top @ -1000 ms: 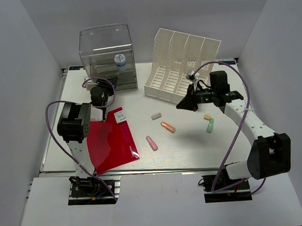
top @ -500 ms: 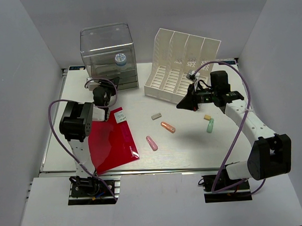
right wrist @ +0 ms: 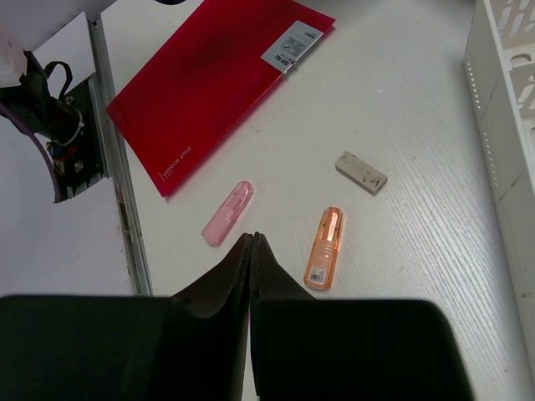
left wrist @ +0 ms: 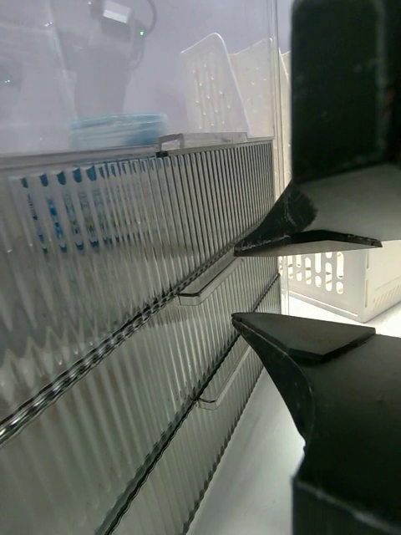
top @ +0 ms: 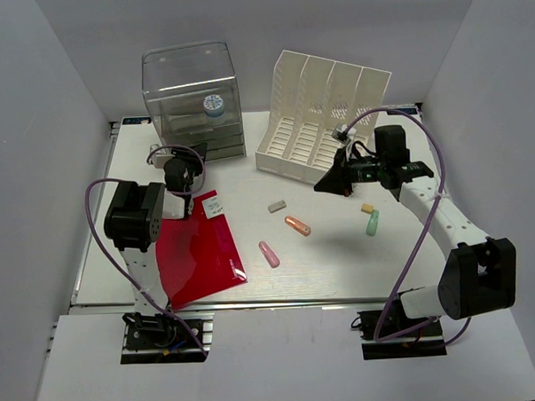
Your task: Organize the desk
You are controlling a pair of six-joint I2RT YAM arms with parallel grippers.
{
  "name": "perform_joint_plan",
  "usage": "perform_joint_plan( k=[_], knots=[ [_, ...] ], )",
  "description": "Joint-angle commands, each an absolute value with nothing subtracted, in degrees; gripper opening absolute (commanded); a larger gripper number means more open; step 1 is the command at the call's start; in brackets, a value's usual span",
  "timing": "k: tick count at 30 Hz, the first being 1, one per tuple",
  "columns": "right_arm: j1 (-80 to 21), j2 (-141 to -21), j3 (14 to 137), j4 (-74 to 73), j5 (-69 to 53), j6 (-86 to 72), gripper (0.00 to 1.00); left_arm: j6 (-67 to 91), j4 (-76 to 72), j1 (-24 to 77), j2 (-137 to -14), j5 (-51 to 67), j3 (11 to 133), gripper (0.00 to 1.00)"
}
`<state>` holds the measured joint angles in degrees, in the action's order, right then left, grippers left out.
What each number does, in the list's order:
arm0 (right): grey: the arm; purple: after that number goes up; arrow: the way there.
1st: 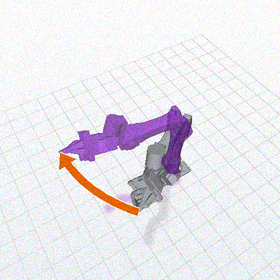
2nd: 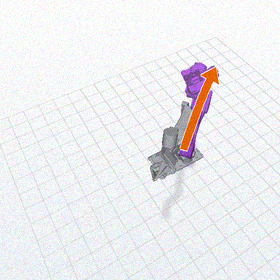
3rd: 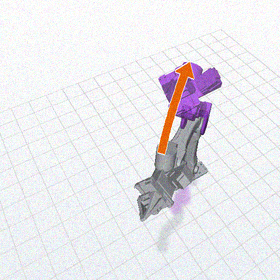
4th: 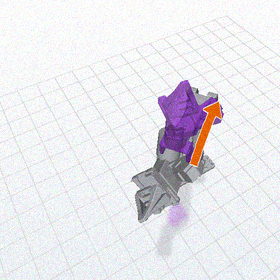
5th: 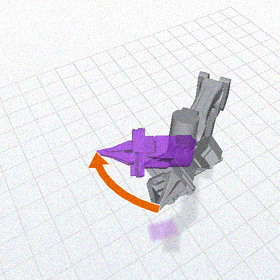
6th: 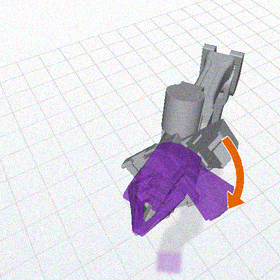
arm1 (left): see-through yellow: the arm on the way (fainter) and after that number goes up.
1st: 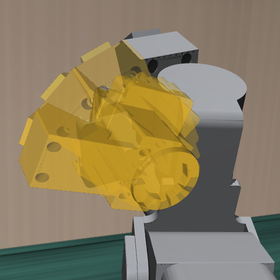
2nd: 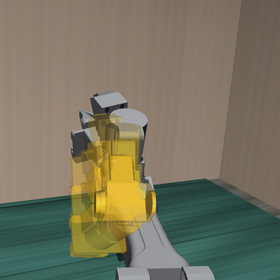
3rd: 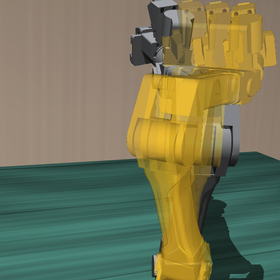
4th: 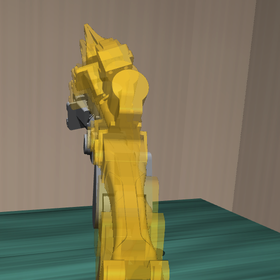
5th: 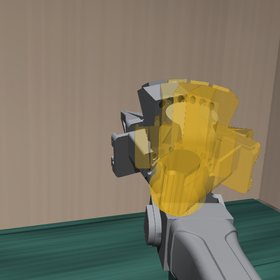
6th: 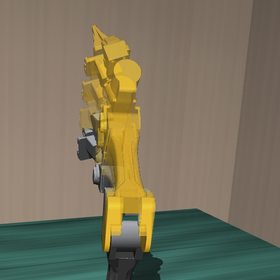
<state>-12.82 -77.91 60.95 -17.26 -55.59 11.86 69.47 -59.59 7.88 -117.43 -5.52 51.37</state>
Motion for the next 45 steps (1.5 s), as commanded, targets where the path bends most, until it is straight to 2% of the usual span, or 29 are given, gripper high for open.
perform_joint_plan(
  k=[1, 9, 14, 20, 23, 27, 45],
  knots=[
    [-12.4, -76.1, 60.1, -15.2, -56.5, 12.0, 0.03, 69.3, -60.7, 7.6, -116.6, -6.9, 52.6, 0.44],
    [-12.1, -76.1, 60.1, -15.4, -56.5, 12.2, 0.04, 69.1, -60.4, 7.6, -118.7, -7.6, 55.1, 0.44],
    [-12.0, -76.3, 60.0, -15.4, -56.5, 12.3, 0.04, 69.3, -60.6, 7.6, -119.4, -7.6, 56.2, 0.30],
    [-11.9, -76.2, 60.0, -15.4, -56.4, 12.5, 0.03, 69.5, -61.9, 7.6, -120.0, -7.7, 55.6, 0.22],
    [-11.8, -76.1, 59.9, -15.4, -56.5, 12.5, 0.03, 69.7, -62.8, 7.6, -119.7, -7.8, 54.7, 0.08],
    [-11.8, -75.9, 59.9, -15.4, -56.5, 12.5, 0.03, 69.8, -65.4, 7.6, -118.4, -7.5, 52.2, 0.00],
    [-11.3, -75.6, 59.5, -15.0, -57.5, 12.4, 0.05, 70.1, -69.5, 7.6, -108.3, -3.7, 36.9, 0.00]
  ],
)
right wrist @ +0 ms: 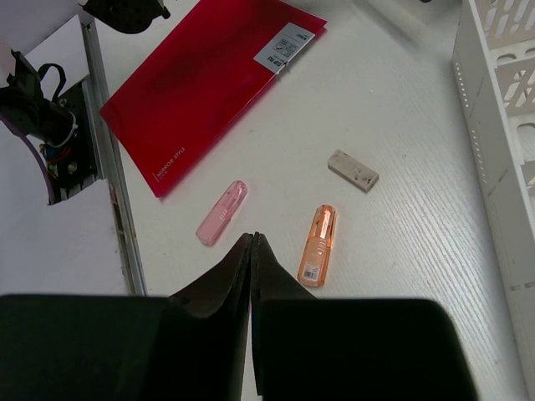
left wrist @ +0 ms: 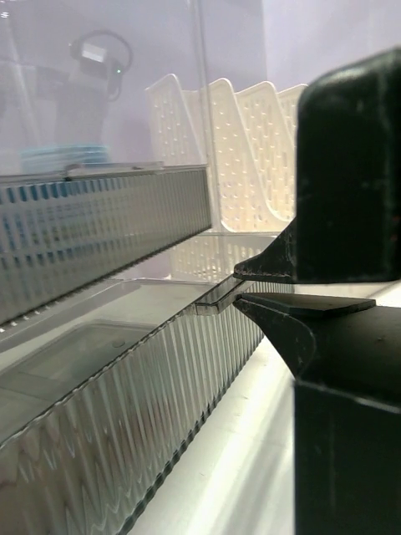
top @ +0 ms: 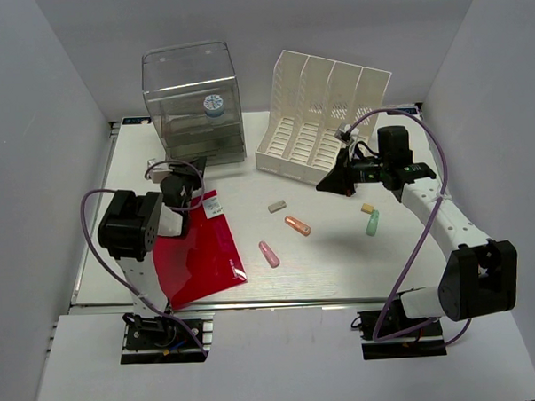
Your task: Organize the desk
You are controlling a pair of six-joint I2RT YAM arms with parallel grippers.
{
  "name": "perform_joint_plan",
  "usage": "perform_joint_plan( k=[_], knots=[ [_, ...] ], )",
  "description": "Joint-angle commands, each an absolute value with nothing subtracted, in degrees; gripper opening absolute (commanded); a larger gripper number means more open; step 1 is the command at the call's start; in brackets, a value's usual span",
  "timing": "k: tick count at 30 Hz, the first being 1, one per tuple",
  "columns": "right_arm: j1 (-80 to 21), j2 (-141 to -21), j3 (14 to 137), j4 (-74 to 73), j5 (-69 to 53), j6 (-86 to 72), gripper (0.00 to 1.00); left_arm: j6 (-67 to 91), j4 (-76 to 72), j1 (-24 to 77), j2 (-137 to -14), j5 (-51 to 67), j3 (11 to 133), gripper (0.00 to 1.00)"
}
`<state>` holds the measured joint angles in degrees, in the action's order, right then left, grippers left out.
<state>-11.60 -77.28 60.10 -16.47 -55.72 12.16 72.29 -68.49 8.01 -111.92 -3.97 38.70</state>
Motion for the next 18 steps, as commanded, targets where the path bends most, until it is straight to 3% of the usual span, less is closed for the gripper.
perform_joint_plan(
  k=[1, 7, 8, 10, 12, 14, 18],
  knots=[
    [-11.3, -75.8, 59.4, -15.0, -57.6, 12.5, 0.06, 70.2, -69.3, 7.6, -108.1, -3.6, 36.1, 0.00],
    [-11.3, -76.4, 59.4, -15.5, -58.0, 13.3, 0.15, 70.2, -68.3, 7.6, -105.7, -3.3, 34.1, 0.00],
    [-11.4, -76.4, 59.4, -15.5, -58.2, 13.5, 0.25, 70.1, -67.6, 7.6, -105.5, -2.9, 34.1, 0.00],
    [-11.4, -76.5, 59.4, -16.2, -58.5, 14.2, 0.36, 71.0, -66.6, 7.1, -105.5, -0.5, 35.0, 0.18],
    [-11.3, -76.5, 59.5, -16.9, -58.9, 15.1, 0.52, 72.0, -65.7, 6.5, -105.0, -0.1, 35.5, 0.42],
    [-11.3, -76.6, 59.3, -17.0, -59.0, 15.9, 0.67, 72.3, -63.7, 6.5, -103.5, 2.0, 35.2, 0.54],
    [-11.5, -77.1, 59.1, -17.6, -59.6, 17.2, 0.74, 72.0, -59.6, 6.5, -97.6, 3.3, 33.2, 0.68]
  ],
)
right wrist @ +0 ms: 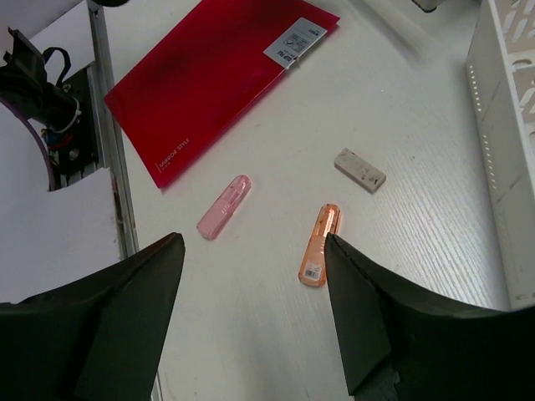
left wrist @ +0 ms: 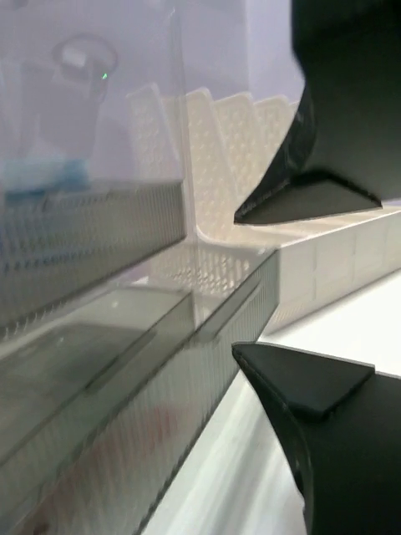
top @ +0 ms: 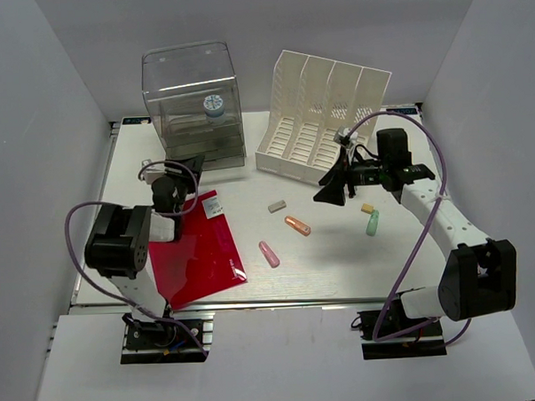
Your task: Organize the desk
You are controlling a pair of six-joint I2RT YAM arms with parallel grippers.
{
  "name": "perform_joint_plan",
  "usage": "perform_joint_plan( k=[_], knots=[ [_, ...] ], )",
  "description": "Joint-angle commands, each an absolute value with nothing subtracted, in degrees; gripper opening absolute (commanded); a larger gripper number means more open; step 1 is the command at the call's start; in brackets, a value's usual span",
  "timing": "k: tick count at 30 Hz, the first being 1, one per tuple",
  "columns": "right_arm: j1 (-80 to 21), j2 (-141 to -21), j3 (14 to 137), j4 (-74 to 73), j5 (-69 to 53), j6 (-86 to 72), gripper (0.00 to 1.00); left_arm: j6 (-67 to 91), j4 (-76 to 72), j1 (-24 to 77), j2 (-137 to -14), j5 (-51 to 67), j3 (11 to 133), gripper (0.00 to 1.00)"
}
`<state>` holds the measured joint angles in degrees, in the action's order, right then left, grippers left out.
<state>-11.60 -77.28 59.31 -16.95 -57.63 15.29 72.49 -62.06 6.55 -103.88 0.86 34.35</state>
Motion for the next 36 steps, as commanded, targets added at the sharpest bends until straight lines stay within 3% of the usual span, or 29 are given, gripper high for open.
perform_joint_plan(
  k=[1, 6, 9, 12, 13, 15, 17, 18, 19, 20, 21, 24, 30, 36],
  knots=[
    [-11.7, -77.4, 59.1, -17.8, -59.5, 17.5, 0.74, 71.8, -58.5, 6.5, -94.4, 3.4, 32.7, 0.71],
    [-11.9, -79.1, 59.3, -19.2, -56.1, 20.4, 0.67, 62.3, -40.6, 6.0, -83.0, 8.2, 34.2, 0.74],
    [-12.2, -79.4, 59.4, -20.0, -52.2, 22.2, 0.51, 52.4, -20.1, 6.0, -77.9, 13.4, 41.1, 0.71],
    [-12.9, -79.9, 59.4, -20.3, -47.3, 23.9, 0.24, 43.2, -1.2, 6.5, -76.6, 19.9, 46.7, 0.45],
    [-13.0, -80.0, 59.3, -20.7, -44.4, 24.4, 0.19, 41.6, 2.0, 7.0, -76.2, 20.6, 47.4, 0.25],
    [-13.5, -80.0, 58.2, -20.8, -41.1, 25.1, 0.12, 37.7, 7.5, 7.6, -74.4, 23.7, 48.0, 0.14],
    [-13.9, -79.4, 56.2, -20.6, -35.8, 25.9, 0.15, 36.1, 10.4, 8.9, -73.0, 25.7, 47.6, 0.11],
    [-13.9, -79.2, 55.3, -20.3, -34.3, 26.0, 0.28, 35.6, 13.9, 9.7, -72.5, 25.8, 47.7, 0.13],
    [-13.7, -78.8, 54.3, -19.9, -31.7, 25.6, 0.35, 34.6, 15.0, 10.6, -72.4, 25.8, 47.6, 0.18],
    [-13.5, -78.1, 52.6, -19.0, -31.0, 25.6, 0.40, 34.1, 16.4, 13.0, -72.5, 25.6, 47.7, 0.31],
    [-13.4, -77.8, 51.8, -18.5, -30.3, 25.5, 0.52, 33.6, 19.0, 14.6, -72.6, 25.1, 47.9, 0.36],
    [-12.1, -76.6, 50.8, -16.5, -28.1, 24.3, 0.62, 32.8, 23.6, 22.6, -74.6, 20.1, 50.0, 0.51],
    [-8.5, -76.6, 50.3, -15.6, -27.7, 22.9, 0.64, 36.3, 30.4, 38.3, -78.5, 6.1, 53.9, 0.60],
    [-7.3, -75.1, 50.4, -15.8, -28.4, 22.3, 0.64, 45.6, 35.2, 48.5, -85.9, -5.3, 58.0, 0.62]
  ],
)
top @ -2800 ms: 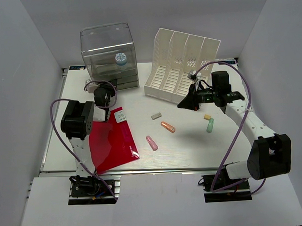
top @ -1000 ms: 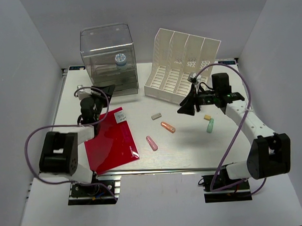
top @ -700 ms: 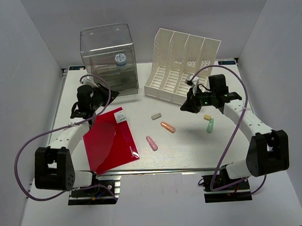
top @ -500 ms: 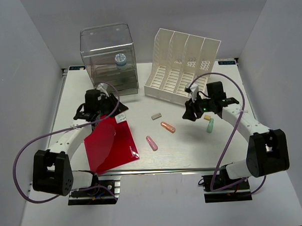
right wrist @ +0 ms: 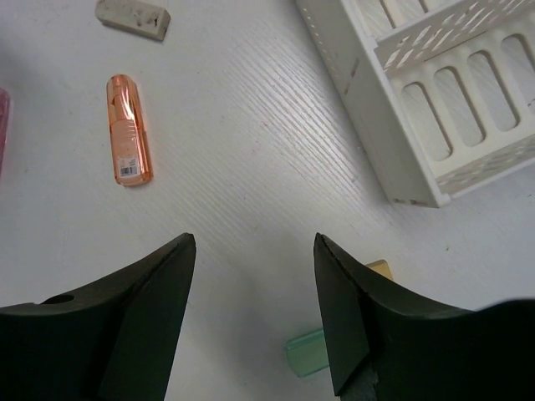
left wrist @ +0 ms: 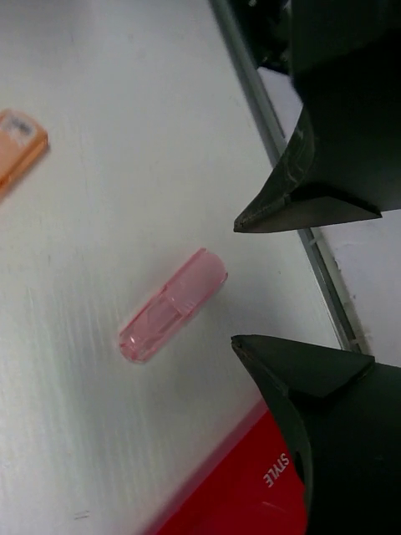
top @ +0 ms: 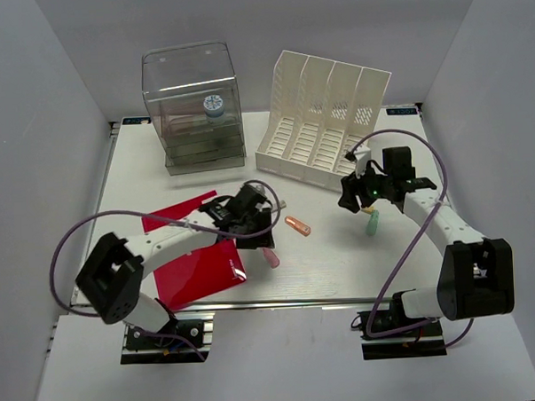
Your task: Organize the desk
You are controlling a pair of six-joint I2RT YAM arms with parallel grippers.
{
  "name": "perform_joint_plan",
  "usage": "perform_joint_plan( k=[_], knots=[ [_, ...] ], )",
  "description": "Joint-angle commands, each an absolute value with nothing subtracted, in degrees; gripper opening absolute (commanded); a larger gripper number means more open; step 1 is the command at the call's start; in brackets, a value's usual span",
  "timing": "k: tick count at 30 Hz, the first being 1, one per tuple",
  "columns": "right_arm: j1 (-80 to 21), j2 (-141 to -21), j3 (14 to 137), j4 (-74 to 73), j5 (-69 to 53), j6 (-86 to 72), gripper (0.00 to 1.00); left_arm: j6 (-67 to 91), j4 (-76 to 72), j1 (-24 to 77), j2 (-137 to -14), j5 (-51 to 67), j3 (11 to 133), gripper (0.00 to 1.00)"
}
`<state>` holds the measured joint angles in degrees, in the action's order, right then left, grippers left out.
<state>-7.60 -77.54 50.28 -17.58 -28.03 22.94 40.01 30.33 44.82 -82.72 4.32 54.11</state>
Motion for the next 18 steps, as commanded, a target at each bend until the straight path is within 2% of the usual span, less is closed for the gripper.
perform_joint_plan(
  k=[1, 11, 18],
  knots=[
    [-7.1, -74.5, 50.3, -15.8, -28.5, 22.3, 0.65, 46.8, 37.0, 49.8, -89.0, -8.7, 60.9, 0.62],
    [-5.4, -70.6, 49.7, -15.8, -31.8, 22.6, 0.64, 57.8, 48.8, 56.6, -103.4, -18.6, 74.7, 0.74],
    [-4.0, -69.8, 49.6, -16.0, -33.5, 22.5, 0.64, 61.9, 48.9, 57.7, -104.8, -20.1, 73.3, 0.74]
  ],
)
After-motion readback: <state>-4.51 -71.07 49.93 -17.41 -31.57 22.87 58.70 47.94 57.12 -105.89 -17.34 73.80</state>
